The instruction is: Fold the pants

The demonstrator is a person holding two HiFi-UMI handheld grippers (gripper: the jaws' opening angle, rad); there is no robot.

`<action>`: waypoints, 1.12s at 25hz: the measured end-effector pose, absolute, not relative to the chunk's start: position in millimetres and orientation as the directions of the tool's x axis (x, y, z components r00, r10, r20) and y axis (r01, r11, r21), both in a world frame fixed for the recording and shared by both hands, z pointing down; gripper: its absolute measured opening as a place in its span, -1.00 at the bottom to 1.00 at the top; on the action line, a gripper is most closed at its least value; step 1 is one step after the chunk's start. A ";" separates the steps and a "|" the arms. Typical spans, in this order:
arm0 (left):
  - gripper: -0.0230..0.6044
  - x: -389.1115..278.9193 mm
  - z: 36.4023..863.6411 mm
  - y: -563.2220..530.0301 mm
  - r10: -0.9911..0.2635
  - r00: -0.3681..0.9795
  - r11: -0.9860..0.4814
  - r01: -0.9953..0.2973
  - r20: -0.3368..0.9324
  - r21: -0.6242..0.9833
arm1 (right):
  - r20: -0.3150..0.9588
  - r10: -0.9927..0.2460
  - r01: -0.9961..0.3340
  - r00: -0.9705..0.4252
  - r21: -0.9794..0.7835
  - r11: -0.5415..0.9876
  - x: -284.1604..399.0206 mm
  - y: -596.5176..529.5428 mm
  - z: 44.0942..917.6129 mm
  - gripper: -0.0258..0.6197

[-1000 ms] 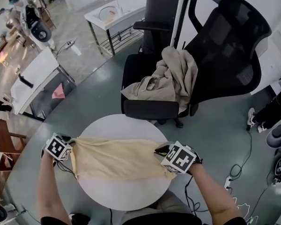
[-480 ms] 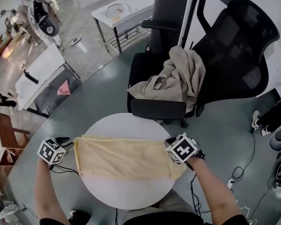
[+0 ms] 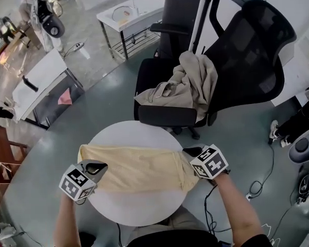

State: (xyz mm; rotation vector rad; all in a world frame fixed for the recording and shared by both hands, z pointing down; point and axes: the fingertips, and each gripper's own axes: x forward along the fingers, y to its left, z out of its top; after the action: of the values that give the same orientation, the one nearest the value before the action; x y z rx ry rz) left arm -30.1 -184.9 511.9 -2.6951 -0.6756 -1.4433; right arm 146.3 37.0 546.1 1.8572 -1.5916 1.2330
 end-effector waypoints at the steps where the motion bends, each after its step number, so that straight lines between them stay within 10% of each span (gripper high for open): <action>1: -0.91 -26.6 512.5 -161.2 0.400 0.494 -0.899 0.375 0.773 0.225 | 0.811 -0.584 -0.936 -0.045 -0.239 -0.259 140.6 41.4 542.6 -0.92; 16: -0.91 -38.0 513.9 34.1 0.551 0.497 -0.834 0.291 0.671 0.469 | 0.768 -0.590 -0.937 -0.250 -0.346 -0.053 51.7 97.5 527.8 -0.92; 28: -0.91 34.3 541.9 117.1 0.390 0.593 -0.855 -0.050 0.704 0.516 | 0.735 -0.443 -0.856 -0.514 -0.401 0.327 117.5 147.4 549.8 -0.92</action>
State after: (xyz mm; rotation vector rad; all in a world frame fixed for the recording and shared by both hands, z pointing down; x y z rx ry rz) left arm 34.3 117.1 541.9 -3.2279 -0.3738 -1.6569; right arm 117.5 147.4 549.8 1.1395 -2.0953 1.0839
